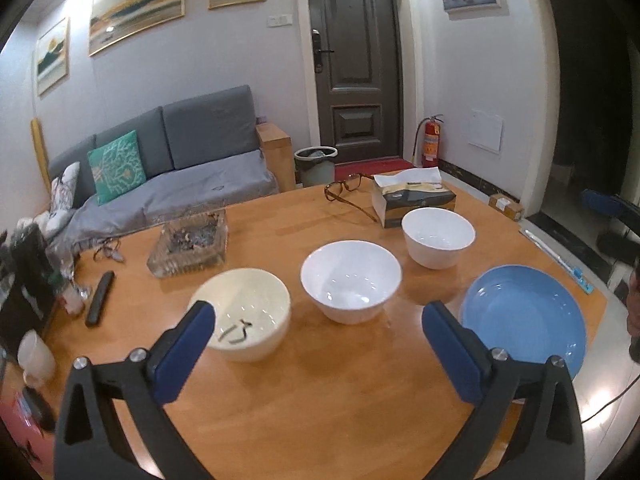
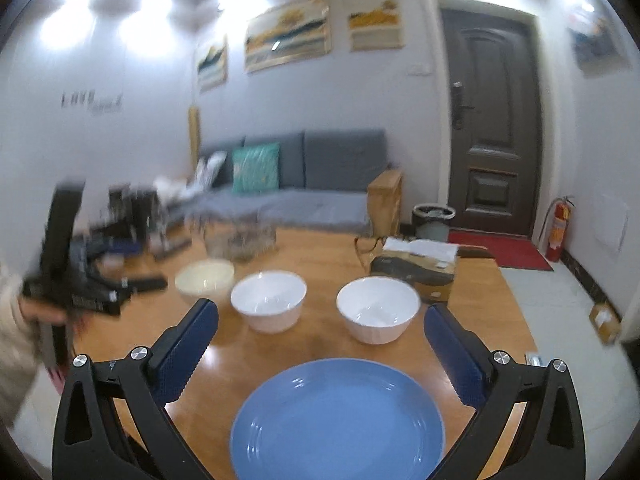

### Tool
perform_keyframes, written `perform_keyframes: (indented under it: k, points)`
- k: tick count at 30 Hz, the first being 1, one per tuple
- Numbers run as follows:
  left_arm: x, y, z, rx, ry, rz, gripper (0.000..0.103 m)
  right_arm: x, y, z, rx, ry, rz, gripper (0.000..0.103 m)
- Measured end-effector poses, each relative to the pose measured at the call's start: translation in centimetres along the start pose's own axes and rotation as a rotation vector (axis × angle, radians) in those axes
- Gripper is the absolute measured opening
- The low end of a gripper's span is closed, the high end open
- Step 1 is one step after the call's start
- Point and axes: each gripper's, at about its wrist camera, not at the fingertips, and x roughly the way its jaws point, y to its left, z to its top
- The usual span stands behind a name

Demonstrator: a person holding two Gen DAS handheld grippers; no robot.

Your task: Organize plates and bowls

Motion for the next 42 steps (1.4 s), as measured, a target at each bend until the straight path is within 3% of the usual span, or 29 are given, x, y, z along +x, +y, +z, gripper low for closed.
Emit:
perform_keyframes:
  k: [2, 10, 14, 22, 27, 34, 37, 38, 39, 42]
  points:
    - [1.0, 0.6, 0.8, 0.034, 0.012, 0.01, 0.102, 2.1, 1.5, 0.5, -0.055, 0.07, 0.04, 0.102]
    - [7.4, 2.5, 4.3, 0.059, 0.128, -0.083, 0.102, 10.5, 4.1, 1.0, -0.116, 0.275, 0.145, 0.102]
    - [11.1, 2.5, 5.2, 0.034, 0.205, -0.164, 0.102, 14.4, 4.4, 0.9, -0.136, 0.348, 0.173, 0.102]
    - [17.3, 1.4, 5.2, 0.034, 0.322, -0.193, 0.098, 20.5, 4.5, 0.3, -0.112, 0.464, 0.204, 0.101]
    - [20.0, 1.0, 5.0, 0.05, 0.387, -0.197, 0.076, 23.3, 4.4, -0.7, -0.089, 0.528, 0.214, 0.1]
    - [21.9, 1.3, 4.7, 0.044, 0.429, -0.19, 0.057, 25.5, 4.8, -1.4, -0.085, 0.578, 0.203, 0.1]
    - [22.5, 1.3, 4.7, 0.046, 0.441, -0.181, 0.037, 26.0, 4.9, -1.7, -0.085, 0.593, 0.195, 0.094]
    - [22.6, 1.3, 4.7, 0.052, 0.443, -0.171, 0.022, 26.1, 4.9, -1.7, -0.084, 0.595, 0.198, 0.094]
    - [22.8, 1.3, 4.7, 0.06, 0.442, -0.149, 0.018, 26.2, 4.9, -1.7, -0.085, 0.596, 0.203, 0.094]
    - [23.1, 1.6, 4.7, 0.052, 0.443, -0.159, 0.018, 26.5, 5.0, -1.9, -0.097, 0.597, 0.193, 0.094]
